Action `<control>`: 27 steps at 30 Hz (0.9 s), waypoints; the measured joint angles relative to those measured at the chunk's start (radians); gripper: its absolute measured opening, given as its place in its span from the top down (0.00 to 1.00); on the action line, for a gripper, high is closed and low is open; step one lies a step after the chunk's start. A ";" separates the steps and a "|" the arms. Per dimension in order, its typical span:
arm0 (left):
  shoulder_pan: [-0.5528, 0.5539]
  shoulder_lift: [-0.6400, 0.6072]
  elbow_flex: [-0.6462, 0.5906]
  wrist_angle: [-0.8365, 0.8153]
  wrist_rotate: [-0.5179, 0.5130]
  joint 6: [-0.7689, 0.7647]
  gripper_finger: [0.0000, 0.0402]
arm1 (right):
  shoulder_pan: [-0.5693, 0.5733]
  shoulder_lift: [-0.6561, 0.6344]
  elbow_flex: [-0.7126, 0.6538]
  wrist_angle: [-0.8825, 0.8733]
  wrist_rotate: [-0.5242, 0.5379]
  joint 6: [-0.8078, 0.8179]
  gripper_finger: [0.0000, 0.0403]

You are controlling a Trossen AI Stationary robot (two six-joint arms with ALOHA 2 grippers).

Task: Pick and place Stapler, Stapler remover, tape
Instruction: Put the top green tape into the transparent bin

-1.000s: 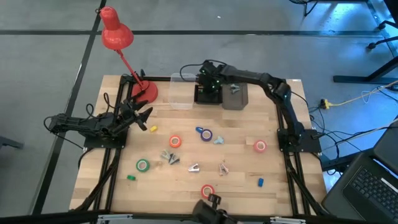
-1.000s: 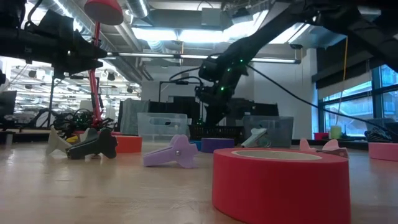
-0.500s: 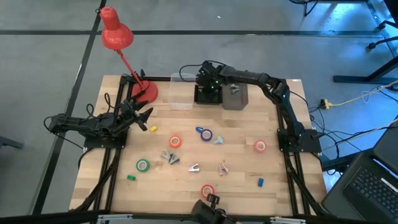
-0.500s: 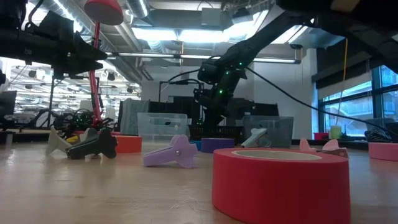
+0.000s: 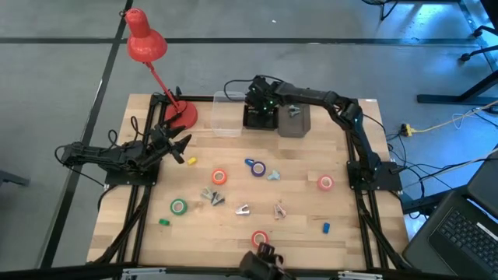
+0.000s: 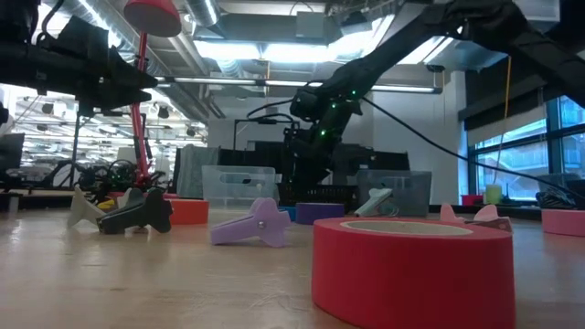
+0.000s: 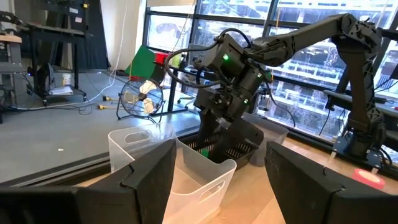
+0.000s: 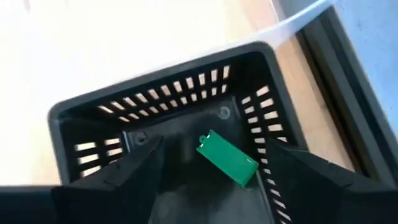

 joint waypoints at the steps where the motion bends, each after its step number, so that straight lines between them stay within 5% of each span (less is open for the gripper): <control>1: 0.000 0.000 0.000 0.000 0.001 0.000 0.41 | 0.001 -0.014 0.000 -0.003 -0.001 0.000 0.29; 7: 0.000 0.000 0.000 0.014 0.003 0.000 0.41 | 0.033 -0.160 0.000 -0.048 -0.016 0.002 0.34; 18: 0.000 0.000 0.000 0.015 0.002 0.001 0.41 | 0.161 -0.478 -0.056 -0.430 -0.008 0.052 0.38; 27: 0.000 0.000 0.000 0.008 0.007 0.000 0.41 | 0.337 -0.899 -0.446 -0.111 -0.006 0.164 0.38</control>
